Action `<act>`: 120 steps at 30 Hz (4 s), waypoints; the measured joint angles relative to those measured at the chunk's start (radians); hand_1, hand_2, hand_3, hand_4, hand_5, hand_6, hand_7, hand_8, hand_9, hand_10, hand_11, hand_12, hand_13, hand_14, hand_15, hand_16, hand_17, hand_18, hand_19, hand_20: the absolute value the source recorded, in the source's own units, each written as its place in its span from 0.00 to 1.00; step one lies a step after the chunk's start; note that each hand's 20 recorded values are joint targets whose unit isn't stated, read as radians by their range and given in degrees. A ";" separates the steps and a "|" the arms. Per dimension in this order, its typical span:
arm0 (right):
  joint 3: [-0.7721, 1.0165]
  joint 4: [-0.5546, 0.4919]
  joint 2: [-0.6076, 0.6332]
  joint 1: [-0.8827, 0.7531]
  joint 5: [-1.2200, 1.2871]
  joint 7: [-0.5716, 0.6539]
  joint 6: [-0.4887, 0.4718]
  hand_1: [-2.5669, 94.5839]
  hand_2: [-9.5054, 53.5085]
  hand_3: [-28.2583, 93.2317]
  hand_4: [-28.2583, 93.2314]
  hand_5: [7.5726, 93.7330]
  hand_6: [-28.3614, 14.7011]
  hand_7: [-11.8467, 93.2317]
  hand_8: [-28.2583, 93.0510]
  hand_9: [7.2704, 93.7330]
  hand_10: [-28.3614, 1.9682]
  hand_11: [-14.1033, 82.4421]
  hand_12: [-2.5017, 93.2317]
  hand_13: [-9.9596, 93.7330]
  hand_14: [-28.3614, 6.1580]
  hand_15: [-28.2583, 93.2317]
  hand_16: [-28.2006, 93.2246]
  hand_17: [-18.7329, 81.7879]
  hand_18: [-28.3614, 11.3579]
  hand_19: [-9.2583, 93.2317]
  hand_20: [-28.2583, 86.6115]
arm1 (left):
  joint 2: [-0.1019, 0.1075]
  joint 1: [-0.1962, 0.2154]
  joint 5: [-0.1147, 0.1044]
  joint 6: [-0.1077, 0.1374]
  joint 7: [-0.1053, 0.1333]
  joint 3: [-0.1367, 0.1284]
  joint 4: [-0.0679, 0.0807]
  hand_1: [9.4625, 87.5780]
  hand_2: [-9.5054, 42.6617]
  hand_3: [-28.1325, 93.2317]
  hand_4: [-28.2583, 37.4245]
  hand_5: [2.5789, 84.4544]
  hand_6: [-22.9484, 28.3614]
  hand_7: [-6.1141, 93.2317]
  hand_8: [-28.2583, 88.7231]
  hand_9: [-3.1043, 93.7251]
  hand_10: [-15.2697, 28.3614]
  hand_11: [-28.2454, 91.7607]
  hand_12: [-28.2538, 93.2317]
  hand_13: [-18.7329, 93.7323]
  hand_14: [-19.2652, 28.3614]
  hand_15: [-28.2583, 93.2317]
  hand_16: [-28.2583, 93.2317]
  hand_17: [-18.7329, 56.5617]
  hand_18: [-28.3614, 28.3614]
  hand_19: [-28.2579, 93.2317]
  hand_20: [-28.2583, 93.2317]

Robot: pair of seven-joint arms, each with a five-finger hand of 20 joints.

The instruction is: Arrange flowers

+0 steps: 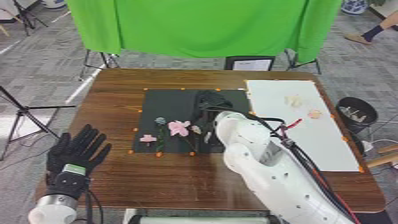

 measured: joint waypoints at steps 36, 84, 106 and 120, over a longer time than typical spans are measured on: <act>0.415 0.160 0.407 -0.096 0.093 0.099 -0.171 0.45 0.17 0.86 0.00 0.38 0.52 0.25 0.13 0.36 0.48 0.27 0.12 0.50 0.41 0.51 0.32 0.48 0.16 0.84 0.51 | 0.016 0.045 -0.014 0.028 0.098 -0.008 -0.022 0.14 0.58 0.80 0.00 0.53 0.64 0.22 0.17 0.43 0.72 0.44 0.33 0.40 0.76 0.59 0.16 0.15 0.80 0.59 0.34; 0.213 -0.161 0.381 -0.082 -0.030 -0.036 0.013 0.60 0.04 0.80 0.00 0.80 0.66 0.39 0.27 0.90 0.60 0.29 0.36 0.83 0.61 0.51 0.50 0.60 0.24 0.90 0.52 | 0.023 0.068 0.064 0.071 0.074 -0.023 -0.028 0.20 0.55 0.82 0.00 0.54 0.65 0.24 0.17 0.43 0.72 0.45 0.33 0.41 0.76 0.60 0.16 0.16 0.80 0.59 0.33; 0.030 -0.038 0.209 0.001 -0.094 -0.096 -0.160 0.57 0.01 0.80 0.00 0.78 0.65 0.38 0.25 0.87 0.61 0.30 0.36 0.81 0.59 0.53 0.48 0.58 0.22 0.90 0.53 | 0.028 0.040 0.064 0.071 0.065 -0.011 -0.027 0.20 0.55 0.82 0.00 0.55 0.65 0.24 0.17 0.44 0.72 0.45 0.33 0.41 0.75 0.60 0.16 0.16 0.80 0.59 0.33; 0.064 -0.078 0.197 -0.004 0.011 -0.059 -0.231 0.50 0.00 0.82 0.00 0.72 0.62 0.32 0.23 0.78 0.50 0.36 0.23 0.76 0.52 0.56 0.42 0.54 0.19 0.88 0.52 | 0.028 0.041 0.035 0.076 0.071 -0.012 -0.028 0.19 0.52 0.83 0.00 0.55 0.65 0.24 0.17 0.43 0.72 0.45 0.33 0.41 0.75 0.61 0.16 0.16 0.80 0.60 0.33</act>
